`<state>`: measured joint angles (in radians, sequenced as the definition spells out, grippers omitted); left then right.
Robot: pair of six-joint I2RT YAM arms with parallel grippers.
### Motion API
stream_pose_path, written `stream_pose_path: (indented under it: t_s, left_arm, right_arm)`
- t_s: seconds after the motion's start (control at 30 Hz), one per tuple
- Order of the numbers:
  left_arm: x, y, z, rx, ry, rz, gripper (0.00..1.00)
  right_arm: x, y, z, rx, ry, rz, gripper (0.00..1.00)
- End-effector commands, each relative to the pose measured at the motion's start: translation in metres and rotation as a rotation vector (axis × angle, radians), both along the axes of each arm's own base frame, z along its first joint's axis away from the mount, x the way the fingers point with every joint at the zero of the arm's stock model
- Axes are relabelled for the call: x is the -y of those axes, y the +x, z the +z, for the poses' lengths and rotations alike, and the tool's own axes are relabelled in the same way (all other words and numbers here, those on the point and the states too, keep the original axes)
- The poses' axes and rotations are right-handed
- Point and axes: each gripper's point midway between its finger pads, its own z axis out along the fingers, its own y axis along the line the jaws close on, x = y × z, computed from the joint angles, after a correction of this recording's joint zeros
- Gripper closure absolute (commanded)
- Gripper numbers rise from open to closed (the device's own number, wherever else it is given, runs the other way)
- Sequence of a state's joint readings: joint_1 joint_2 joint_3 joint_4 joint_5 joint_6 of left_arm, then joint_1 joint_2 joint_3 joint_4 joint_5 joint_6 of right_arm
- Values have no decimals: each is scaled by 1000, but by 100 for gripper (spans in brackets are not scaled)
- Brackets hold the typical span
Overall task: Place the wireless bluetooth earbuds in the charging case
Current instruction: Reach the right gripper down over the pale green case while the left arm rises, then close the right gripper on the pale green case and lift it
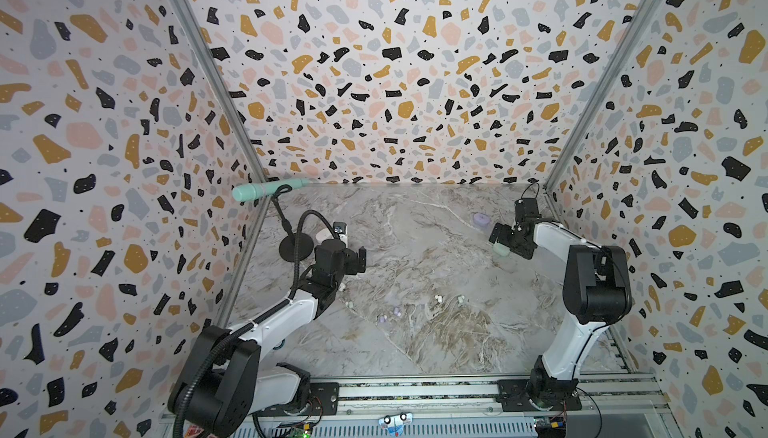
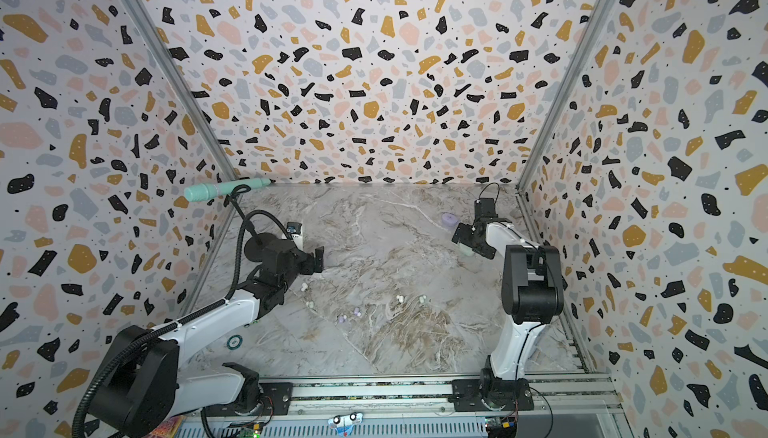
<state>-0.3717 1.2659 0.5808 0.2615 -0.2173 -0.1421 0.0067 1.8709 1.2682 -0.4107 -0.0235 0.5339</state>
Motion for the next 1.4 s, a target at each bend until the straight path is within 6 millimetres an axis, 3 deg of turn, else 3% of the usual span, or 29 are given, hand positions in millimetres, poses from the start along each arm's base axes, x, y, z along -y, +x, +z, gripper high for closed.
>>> stream_pose_path:
  t_s: [0.0, 0.4, 0.7, 0.83, 1.37]
  left_arm:
    - [4, 5, 18, 46, -16, -5, 0]
    - [4, 6, 19, 44, -15, -6, 0]
    - [3, 5, 21, 50, -14, 0, 0]
    - [3, 6, 22, 51, -14, -1, 0]
    - [3, 5, 23, 51, -17, -1, 0]
  right_arm:
    - [4, -14, -6, -99, 26, -121, 0]
    - [-6, 5, -12, -113, 78, -165, 2]
    - [-13, 6, -23, -159, 72, -148, 23]
    - [-16, 5, -25, -167, 89, -133, 28]
    - [-23, -13, -35, -214, 93, -109, 28]
